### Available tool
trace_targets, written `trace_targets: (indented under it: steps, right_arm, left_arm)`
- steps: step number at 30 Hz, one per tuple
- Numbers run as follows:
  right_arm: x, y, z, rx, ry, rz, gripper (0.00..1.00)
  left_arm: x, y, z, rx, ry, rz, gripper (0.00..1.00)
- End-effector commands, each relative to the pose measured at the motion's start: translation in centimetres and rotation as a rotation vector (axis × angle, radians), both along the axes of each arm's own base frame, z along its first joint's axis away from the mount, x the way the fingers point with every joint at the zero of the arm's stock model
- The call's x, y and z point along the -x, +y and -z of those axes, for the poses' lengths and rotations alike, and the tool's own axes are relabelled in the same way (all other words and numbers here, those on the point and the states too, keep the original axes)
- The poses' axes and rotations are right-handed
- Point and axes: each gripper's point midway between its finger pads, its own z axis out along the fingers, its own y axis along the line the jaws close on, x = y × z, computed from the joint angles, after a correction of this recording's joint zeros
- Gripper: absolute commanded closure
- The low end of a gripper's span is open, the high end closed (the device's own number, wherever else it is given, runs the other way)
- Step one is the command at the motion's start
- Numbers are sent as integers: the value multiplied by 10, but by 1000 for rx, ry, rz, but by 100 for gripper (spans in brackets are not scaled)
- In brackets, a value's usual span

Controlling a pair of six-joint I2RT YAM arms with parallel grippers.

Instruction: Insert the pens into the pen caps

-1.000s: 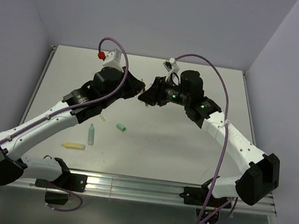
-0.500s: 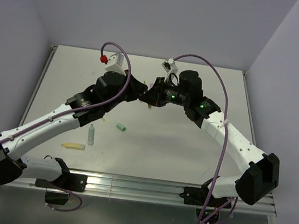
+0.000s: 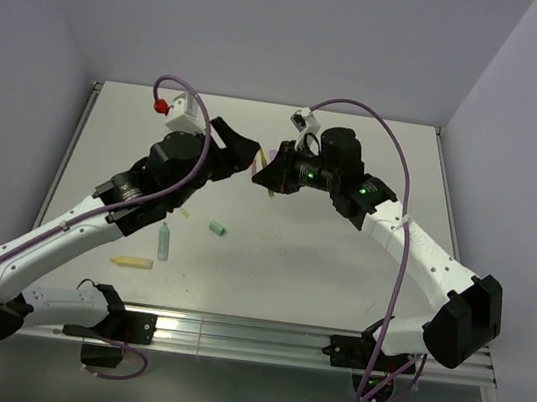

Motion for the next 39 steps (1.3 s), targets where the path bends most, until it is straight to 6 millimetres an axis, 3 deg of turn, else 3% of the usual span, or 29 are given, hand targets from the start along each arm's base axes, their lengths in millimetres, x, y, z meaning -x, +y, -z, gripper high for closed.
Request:
trace_targets:
  steps: [1, 8, 14, 16, 21, 30, 39]
  right_arm:
    - [2, -3, -25, -24, -82, 1, 100]
    - [2, -7, -25, -14, -89, 16, 100]
    - [4, -9, -27, -11, -91, 21, 100]
    - [5, -9, -26, -13, -88, 19, 100]
    - [4, -10, -27, -11, -89, 25, 100]
    - [6, -12, -28, -13, -91, 27, 100]
    - [6, -13, -27, -7, -90, 37, 100]
  left_arm:
    - [4, 30, -9, 4, -26, -106, 26]
    - [1, 73, 61, -190, 173, -296, 30]
    - [-4, 106, 144, -281, 397, -370, 40]
    - [-5, 119, 169, -311, 461, -433, 38]
    - [-7, 133, 212, -334, 570, -528, 37]
    - [-32, 140, 263, -376, 697, -559, 44]
    - [-44, 147, 295, -392, 778, -568, 49]
